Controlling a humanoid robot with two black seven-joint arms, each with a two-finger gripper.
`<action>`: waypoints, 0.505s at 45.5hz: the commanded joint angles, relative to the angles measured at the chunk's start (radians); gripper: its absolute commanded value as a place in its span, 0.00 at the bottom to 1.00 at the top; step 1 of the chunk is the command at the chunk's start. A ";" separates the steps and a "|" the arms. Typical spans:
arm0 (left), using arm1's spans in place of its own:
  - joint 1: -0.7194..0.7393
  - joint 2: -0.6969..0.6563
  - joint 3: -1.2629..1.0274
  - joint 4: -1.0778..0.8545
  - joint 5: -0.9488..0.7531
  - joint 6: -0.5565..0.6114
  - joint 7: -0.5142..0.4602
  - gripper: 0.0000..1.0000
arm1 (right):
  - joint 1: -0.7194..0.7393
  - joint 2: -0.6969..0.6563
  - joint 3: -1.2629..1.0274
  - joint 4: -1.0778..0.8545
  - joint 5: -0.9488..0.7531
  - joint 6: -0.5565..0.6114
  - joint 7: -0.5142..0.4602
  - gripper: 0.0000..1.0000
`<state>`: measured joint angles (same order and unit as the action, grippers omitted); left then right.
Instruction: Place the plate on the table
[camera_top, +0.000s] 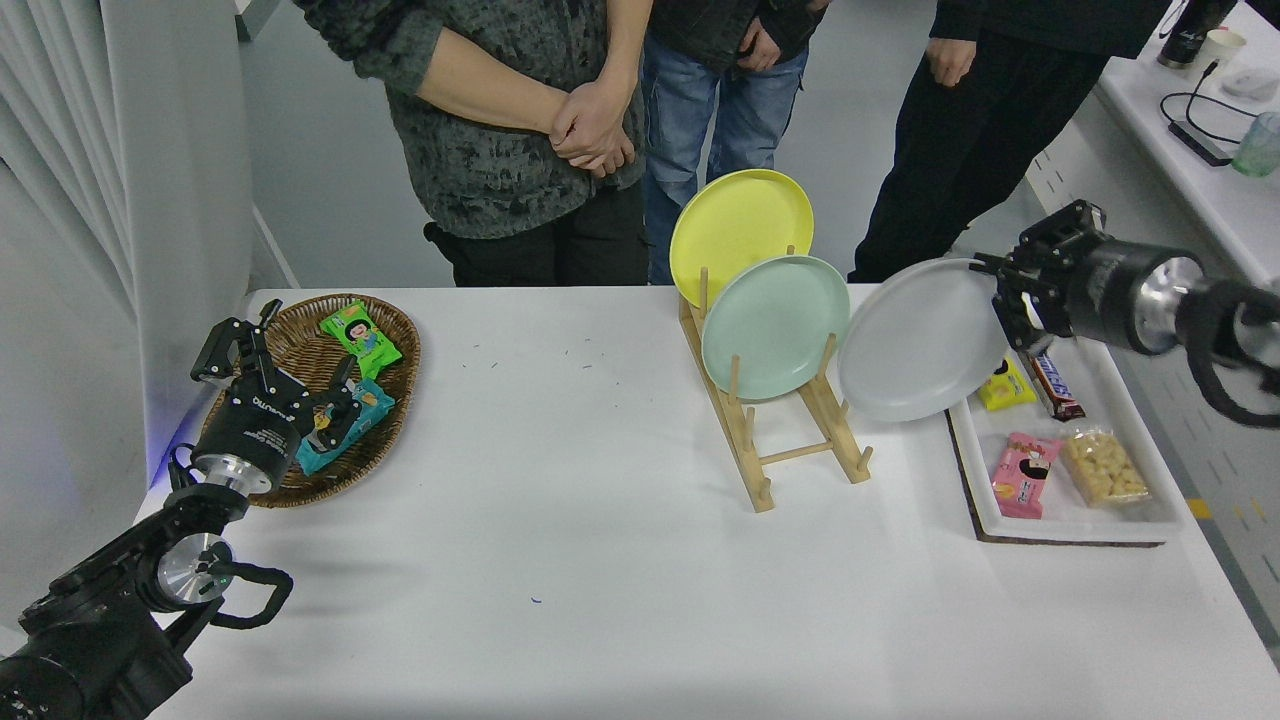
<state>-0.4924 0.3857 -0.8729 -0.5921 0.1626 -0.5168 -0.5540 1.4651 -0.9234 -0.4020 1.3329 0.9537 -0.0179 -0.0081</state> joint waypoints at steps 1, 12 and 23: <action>0.000 0.001 0.000 0.000 0.000 0.000 0.000 0.98 | 0.026 -0.035 -0.104 0.046 0.213 0.055 0.019 0.00; 0.000 -0.001 0.000 0.000 0.000 0.000 0.000 0.98 | -0.005 -0.023 -0.103 0.089 0.378 0.035 0.046 0.00; 0.000 -0.001 0.000 0.000 0.000 0.000 0.000 0.98 | -0.097 0.035 -0.077 0.114 0.439 0.022 0.123 0.00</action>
<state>-0.4924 0.3856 -0.8728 -0.5921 0.1626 -0.5169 -0.5537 1.4341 -0.9236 -0.4903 1.4153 1.3152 0.0111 0.0465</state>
